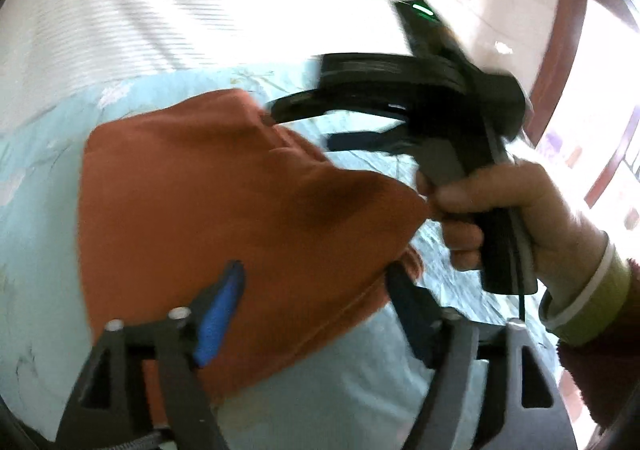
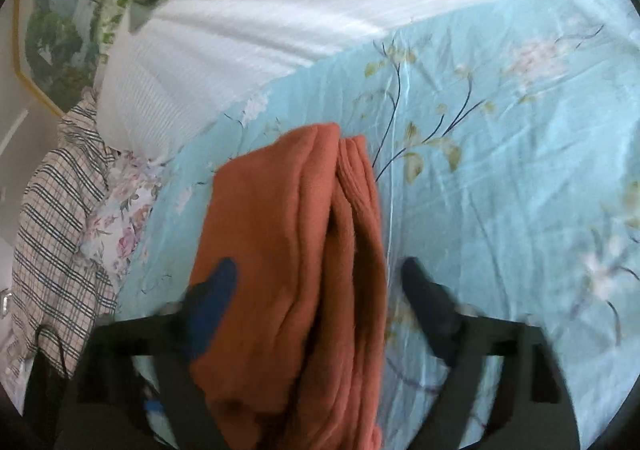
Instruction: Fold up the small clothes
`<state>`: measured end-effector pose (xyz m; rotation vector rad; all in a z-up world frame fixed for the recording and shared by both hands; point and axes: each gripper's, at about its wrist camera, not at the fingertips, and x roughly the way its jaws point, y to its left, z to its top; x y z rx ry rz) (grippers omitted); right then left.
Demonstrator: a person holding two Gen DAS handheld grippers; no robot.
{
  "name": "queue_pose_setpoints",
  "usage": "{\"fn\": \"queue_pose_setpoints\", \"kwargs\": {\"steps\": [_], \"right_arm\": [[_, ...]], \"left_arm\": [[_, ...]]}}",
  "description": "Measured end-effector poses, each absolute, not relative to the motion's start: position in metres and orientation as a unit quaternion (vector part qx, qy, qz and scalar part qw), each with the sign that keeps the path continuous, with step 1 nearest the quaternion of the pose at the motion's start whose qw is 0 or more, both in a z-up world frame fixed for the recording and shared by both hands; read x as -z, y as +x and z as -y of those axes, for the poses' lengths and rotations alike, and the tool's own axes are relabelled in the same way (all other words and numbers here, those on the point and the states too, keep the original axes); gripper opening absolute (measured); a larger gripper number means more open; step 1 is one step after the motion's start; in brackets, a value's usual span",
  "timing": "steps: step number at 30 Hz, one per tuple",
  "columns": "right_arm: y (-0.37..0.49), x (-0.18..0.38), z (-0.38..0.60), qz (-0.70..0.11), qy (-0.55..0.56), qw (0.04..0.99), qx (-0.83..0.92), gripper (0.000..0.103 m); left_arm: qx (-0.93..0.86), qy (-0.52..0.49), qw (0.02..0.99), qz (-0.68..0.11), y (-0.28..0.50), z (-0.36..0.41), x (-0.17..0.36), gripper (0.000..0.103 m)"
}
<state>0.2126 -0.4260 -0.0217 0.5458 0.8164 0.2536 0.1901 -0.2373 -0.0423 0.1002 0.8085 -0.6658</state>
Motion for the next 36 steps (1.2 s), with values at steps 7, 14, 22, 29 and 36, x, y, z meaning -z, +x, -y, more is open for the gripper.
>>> {"fn": "queue_pose_setpoints", "kwargs": {"steps": [7, 14, 22, 29, 36], "right_arm": [[0.201, 0.040, 0.415, -0.432, 0.247, 0.859, -0.123, 0.090], [0.214, 0.053, 0.425, -0.439, 0.295, 0.837, -0.137, 0.090], [0.236, 0.059, 0.425, -0.454, 0.304, 0.825, -0.146, 0.090], [0.240, 0.062, 0.416, -0.462, 0.284, 0.825, -0.157, 0.083], [0.239, 0.073, 0.413, -0.471, 0.310, 0.807, -0.178, 0.035]], "left_arm": [[0.238, -0.048, 0.879, -0.411, 0.218, 0.146, 0.041, 0.083], [0.225, -0.148, 0.838, -0.474, 0.268, 0.104, 0.077, 0.083], [0.233, -0.193, 0.814, -0.497, 0.300, 0.105, 0.104, 0.083], [0.245, -0.192, 0.812, -0.494, 0.315, 0.119, 0.106, 0.081], [0.245, -0.142, 0.824, -0.492, 0.317, 0.138, 0.106, 0.046]]}}
